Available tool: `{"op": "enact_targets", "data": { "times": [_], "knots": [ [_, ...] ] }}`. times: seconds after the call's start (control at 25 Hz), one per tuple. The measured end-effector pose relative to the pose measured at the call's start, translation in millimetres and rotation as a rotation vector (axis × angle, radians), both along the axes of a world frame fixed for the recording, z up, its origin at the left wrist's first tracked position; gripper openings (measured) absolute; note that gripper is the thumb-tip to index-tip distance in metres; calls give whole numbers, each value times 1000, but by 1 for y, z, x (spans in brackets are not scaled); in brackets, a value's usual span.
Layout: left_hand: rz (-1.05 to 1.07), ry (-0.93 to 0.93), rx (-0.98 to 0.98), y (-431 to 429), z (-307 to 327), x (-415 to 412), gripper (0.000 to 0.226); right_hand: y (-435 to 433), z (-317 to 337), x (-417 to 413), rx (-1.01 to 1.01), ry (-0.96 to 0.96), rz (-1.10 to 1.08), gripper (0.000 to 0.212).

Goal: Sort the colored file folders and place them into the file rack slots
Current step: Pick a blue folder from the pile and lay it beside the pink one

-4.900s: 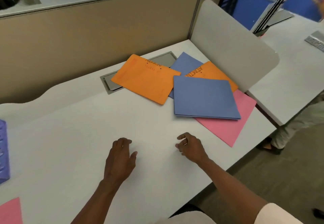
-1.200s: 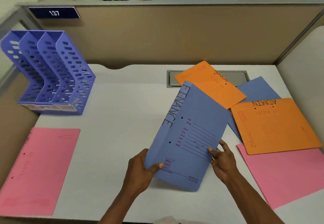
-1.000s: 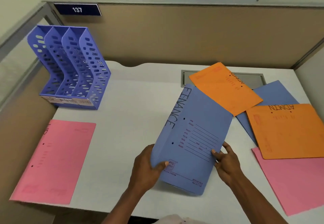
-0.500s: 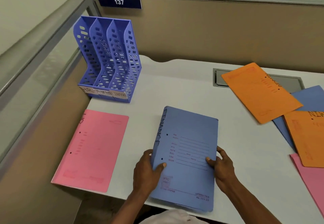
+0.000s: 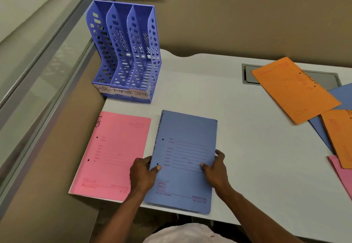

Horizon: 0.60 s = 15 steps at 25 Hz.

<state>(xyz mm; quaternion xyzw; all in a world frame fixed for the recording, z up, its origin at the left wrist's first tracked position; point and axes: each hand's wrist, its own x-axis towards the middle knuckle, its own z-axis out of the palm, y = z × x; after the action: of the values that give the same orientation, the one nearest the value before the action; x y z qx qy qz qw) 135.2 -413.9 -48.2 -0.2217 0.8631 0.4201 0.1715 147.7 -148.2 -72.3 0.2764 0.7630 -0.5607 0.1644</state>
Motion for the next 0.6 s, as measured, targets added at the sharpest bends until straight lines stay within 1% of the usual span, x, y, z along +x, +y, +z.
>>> {"op": "enact_targets", "data": {
  "times": [0.12,0.24,0.52,0.6],
  "knots": [
    [7,-13,-26,-7,-7,-3,37,-9,1,-11,116,-40,69,55],
    [-19,-29,-68,-10,-12,-4,38,-13,-1,-16,231,-69,97,50],
    [-71,-60,-198,-11,-16,-3,32,-22,-5,-8,326,-139,147,45],
    [-76,-67,-222,-11,-15,-5,33,-23,-7,-6,369,-140,185,52]
  ]
}}
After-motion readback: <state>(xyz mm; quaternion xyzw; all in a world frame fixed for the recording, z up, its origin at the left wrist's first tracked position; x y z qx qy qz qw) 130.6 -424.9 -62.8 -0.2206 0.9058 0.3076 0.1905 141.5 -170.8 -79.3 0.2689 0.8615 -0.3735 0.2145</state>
